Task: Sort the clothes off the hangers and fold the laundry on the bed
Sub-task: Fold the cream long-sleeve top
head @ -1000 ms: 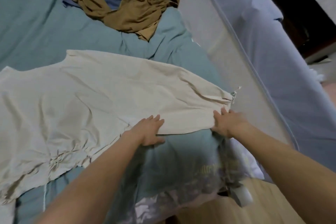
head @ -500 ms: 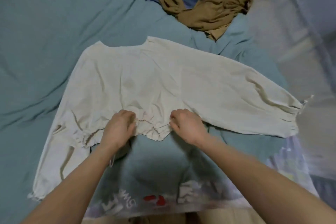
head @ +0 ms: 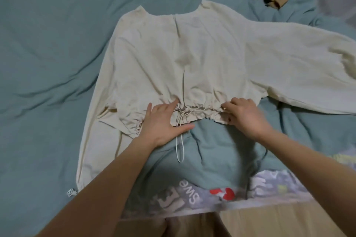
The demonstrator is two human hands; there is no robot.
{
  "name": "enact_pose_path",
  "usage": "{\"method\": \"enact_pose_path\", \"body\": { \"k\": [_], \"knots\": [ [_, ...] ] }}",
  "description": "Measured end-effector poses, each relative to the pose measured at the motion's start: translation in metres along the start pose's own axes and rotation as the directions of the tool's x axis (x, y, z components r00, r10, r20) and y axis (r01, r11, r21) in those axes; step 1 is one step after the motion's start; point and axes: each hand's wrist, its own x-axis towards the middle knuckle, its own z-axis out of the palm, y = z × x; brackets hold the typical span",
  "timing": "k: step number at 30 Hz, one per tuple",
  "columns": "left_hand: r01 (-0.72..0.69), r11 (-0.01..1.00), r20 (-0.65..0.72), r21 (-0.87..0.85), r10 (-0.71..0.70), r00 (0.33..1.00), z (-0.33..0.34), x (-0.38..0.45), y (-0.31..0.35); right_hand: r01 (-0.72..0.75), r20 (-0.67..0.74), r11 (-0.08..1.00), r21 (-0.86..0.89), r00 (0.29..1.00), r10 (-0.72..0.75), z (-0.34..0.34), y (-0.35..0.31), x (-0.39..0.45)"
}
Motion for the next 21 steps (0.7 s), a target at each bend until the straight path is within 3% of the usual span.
{"method": "enact_pose_path", "body": {
  "k": [5,9,12,16,19,21],
  "knots": [
    [-0.081,0.972,-0.062,0.219,0.097,0.993,0.008,-0.002,0.021,0.174,0.079,0.965,-0.194,0.984,-0.161,-0.025,0.018,-0.023],
    [-0.231,0.948,-0.066,0.218,0.251,0.966,0.012,-0.004,0.026,0.164,0.335,0.951,-0.261,0.940,-0.069,-0.039,0.023,-0.032],
    [-0.325,0.910,-0.135,0.256,0.367,0.920,0.016,-0.008,0.026,0.161,0.193,0.979,-0.123,0.972,-0.136,-0.037,0.016,-0.040],
    [-0.333,0.903,-0.215,0.271,0.393,0.894,0.023,-0.007,0.032,0.264,0.070,0.956,-0.128,0.964,-0.257,-0.019,0.006,-0.039],
    [-0.326,0.906,-0.164,0.270,0.377,0.912,0.030,0.004,0.037,0.279,0.097,0.957,-0.079,0.958,-0.271,-0.009,-0.001,-0.028],
    [-0.303,0.922,-0.090,0.242,0.332,0.939,0.033,0.009,0.041,0.310,0.205,0.941,-0.133,0.938,-0.280,-0.004,-0.003,-0.021]
  ]
}}
